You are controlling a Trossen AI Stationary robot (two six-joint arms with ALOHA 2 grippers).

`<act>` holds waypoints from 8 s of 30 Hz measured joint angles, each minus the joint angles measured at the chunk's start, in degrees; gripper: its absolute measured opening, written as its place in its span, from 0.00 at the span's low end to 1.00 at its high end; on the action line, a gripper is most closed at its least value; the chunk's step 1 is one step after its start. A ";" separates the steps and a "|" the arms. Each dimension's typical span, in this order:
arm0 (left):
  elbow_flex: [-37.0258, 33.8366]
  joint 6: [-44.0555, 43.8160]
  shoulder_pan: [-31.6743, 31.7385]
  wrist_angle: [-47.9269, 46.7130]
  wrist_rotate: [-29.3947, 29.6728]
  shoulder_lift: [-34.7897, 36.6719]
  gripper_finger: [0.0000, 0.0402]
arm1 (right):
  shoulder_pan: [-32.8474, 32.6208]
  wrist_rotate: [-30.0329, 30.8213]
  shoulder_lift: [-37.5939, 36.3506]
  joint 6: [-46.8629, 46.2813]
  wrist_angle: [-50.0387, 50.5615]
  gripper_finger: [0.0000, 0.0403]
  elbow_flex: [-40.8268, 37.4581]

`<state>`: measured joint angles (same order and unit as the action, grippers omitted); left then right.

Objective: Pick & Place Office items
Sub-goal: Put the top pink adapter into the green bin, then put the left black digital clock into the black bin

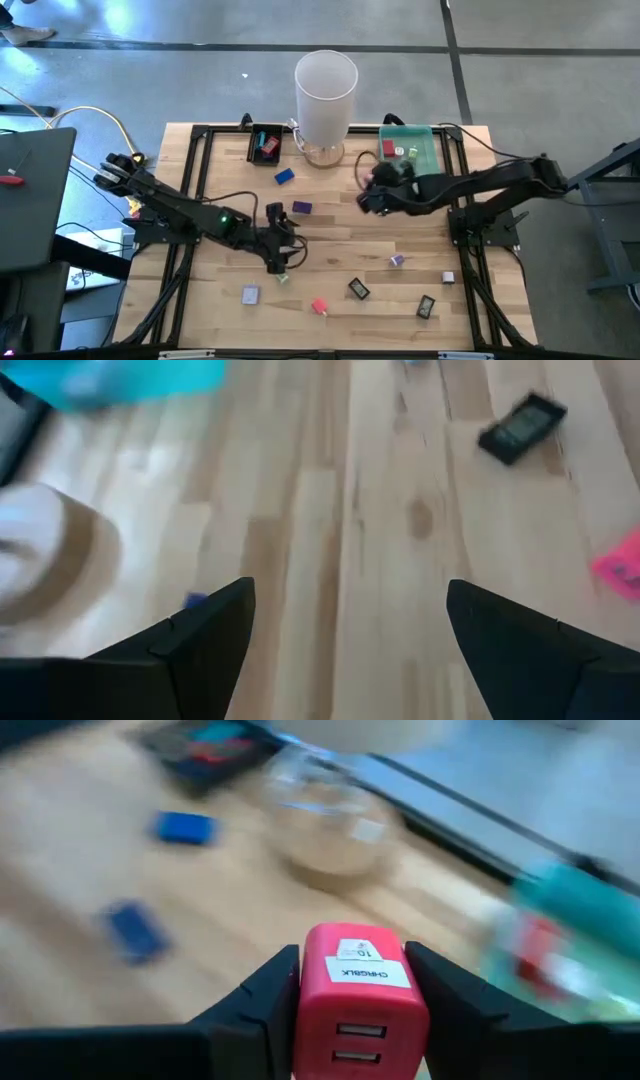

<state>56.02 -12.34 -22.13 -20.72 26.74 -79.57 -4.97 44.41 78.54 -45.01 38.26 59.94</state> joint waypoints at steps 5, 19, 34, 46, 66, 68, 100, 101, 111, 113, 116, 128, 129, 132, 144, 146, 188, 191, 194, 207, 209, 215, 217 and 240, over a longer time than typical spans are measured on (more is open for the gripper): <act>-0.01 -0.17 2.13 -0.21 -7.84 -0.01 0.79 | 3.07 3.72 -3.12 -9.73 15.82 0.36 0.00; -0.01 -1.85 2.55 -0.76 -11.78 -0.04 0.79 | 21.90 -0.46 -2.71 -9.63 12.74 0.36 -13.02; -0.01 -2.31 2.03 -0.73 -11.84 -0.07 0.79 | 33.28 -11.94 -1.08 3.09 -22.10 0.36 -27.88; -0.01 -2.29 2.14 -0.65 -11.80 -0.07 0.79 | 34.05 -12.10 8.32 5.92 -39.62 0.36 -30.38; -0.01 -2.73 1.95 -0.69 -11.71 -0.07 0.79 | 33.94 -13.30 9.01 6.01 -39.90 0.53 -30.56; -0.01 -2.73 1.95 -0.69 -11.71 -0.07 0.79 | 33.94 -13.38 8.99 6.17 -39.93 0.54 -30.56; -0.01 -2.71 1.95 -1.15 -11.78 -0.09 0.79 | 33.07 -31.94 -15.05 7.82 -35.62 0.54 -30.62; -0.01 -2.71 1.95 -1.15 -11.78 -0.09 0.79 | 33.05 -34.15 -17.16 7.80 -35.56 0.54 -30.62; -0.01 -3.78 1.95 -1.25 -11.80 -0.09 0.79 | 19.59 -37.41 -32.62 18.69 -41.93 0.54 -30.60; -0.01 -4.06 1.95 -1.38 -11.80 -0.09 0.79 | 15.21 -35.84 -33.91 22.30 -43.88 0.54 -30.56; -0.01 -4.11 1.95 -1.37 -11.80 -0.09 0.79 | 8.72 -33.82 -34.40 28.33 -45.65 0.54 -30.56; -0.04 -4.90 1.95 -1.38 -11.80 -0.09 0.79 | -10.24 -34.54 -25.66 43.23 -45.30 0.54 -30.53; -0.04 -5.12 1.95 -1.39 -11.80 -0.09 0.79 | -10.89 -34.52 -24.67 43.60 -45.38 0.54 -30.53; -0.04 -5.17 1.95 -1.39 -11.80 -0.09 0.79 | -12.46 -34.50 -21.94 43.78 -45.28 0.54 -30.53; -0.04 -5.64 1.95 -1.76 -11.80 -0.09 0.79 | -13.93 -35.35 -10.87 41.55 -54.43 0.54 -30.53; -0.04 -6.15 1.95 -1.95 -11.80 -0.09 0.79 | -15.06 -33.90 -9.21 40.44 -57.08 0.54 -30.44; -0.10 -15.68 -8.23 5.03 -11.76 -8.06 0.79 | -26.29 -40.90 21.27 -13.37 -19.65 0.54 1.42; -0.10 -16.18 -9.96 6.35 -11.70 -8.39 0.79 | -26.29 -39.76 21.27 -13.46 -19.32 0.54 1.42; -0.08 -16.21 -11.63 8.92 -11.68 -8.37 0.79 | -26.29 -38.82 21.27 -13.60 -19.08 0.54 1.42; -0.08 -17.70 -15.04 11.13 -11.39 -8.35 0.79 | -26.91 -33.86 21.77 -15.35 -15.87 0.54 1.42; -0.07 -17.70 -15.30 11.17 -11.39 -8.35 0.79 | -27.09 -33.91 22.60 -15.39 -16.15 0.54 1.42; -0.06 -17.70 -15.32 11.42 -11.36 -8.35 0.79 | -27.30 -34.52 26.35 -16.29 -17.15 0.54 1.40; -0.06 -17.70 -15.30 11.42 -11.36 -8.35 0.79 | -27.30 -34.42 27.05 -16.74 -17.42 0.54 1.40; -0.06 -17.66 -15.28 11.19 -11.30 -8.35 0.79 | -27.74 -34.88 30.27 -19.61 -20.98 0.54 1.64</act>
<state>55.96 -30.00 -37.41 -9.53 15.44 -87.92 -32.72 9.53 108.81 -64.62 17.28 61.58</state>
